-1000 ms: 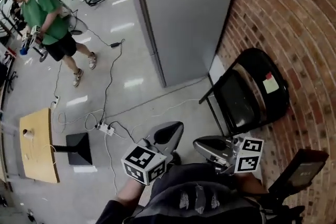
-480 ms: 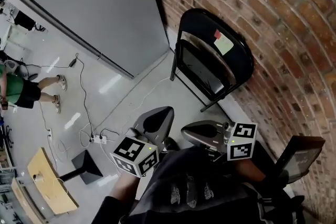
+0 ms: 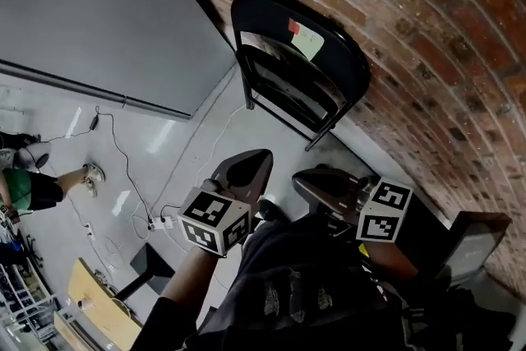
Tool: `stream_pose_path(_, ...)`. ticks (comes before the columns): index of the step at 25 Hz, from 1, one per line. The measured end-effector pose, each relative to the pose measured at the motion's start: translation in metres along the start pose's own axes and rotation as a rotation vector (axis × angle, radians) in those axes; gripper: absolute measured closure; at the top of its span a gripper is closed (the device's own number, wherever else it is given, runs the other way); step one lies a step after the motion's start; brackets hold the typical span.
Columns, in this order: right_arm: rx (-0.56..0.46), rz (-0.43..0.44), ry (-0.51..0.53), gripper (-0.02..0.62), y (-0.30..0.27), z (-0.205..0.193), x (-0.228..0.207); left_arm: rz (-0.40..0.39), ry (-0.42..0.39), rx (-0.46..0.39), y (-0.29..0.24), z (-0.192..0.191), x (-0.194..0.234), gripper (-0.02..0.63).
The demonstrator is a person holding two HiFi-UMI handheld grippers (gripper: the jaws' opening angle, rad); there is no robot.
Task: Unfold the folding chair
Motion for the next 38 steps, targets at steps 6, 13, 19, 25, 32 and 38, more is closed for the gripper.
stream_pose_path(6,-0.094,-0.116,-0.011,0.594,0.032,0.016,-0.03,-0.025,0.039,0.052,-0.075,0.0,-0.002,0.604)
stream_pose_path(13,-0.149,-0.171,-0.045,0.594,0.054,0.029,-0.052,0.099,0.092,0.099,-0.157,-0.015,0.026,0.601)
stream_pose_path(19,-0.143,-0.244,0.001,0.594,0.078,0.039,-0.068,0.167,0.293,0.247,-0.224,-0.06,0.059,0.306)
stream_pose_path(25,-0.15,-0.303,-0.015,0.594,0.097,0.041,-0.079,0.259,0.375,0.361,-0.265,-0.099,0.075,0.147)
stream_pose_path(32,-0.122,-0.348,0.008,0.594,0.102,0.042,-0.083,0.319,0.405,0.435,-0.3,-0.136,0.093,0.12)
stream_pose_path(38,-0.087,-0.396,0.041,0.594,0.112,0.044,-0.083,0.309,0.617,0.407,-0.313,-0.153,0.114,0.117)
Point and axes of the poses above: the fingertips, and each gripper's own axes: y backward along the fingers, x to its left, z out of its top, the point moved 7 cm from there along y, backward along the fingers, and after that the axes turned 12 degrees about -x, right-handed, at the moved point
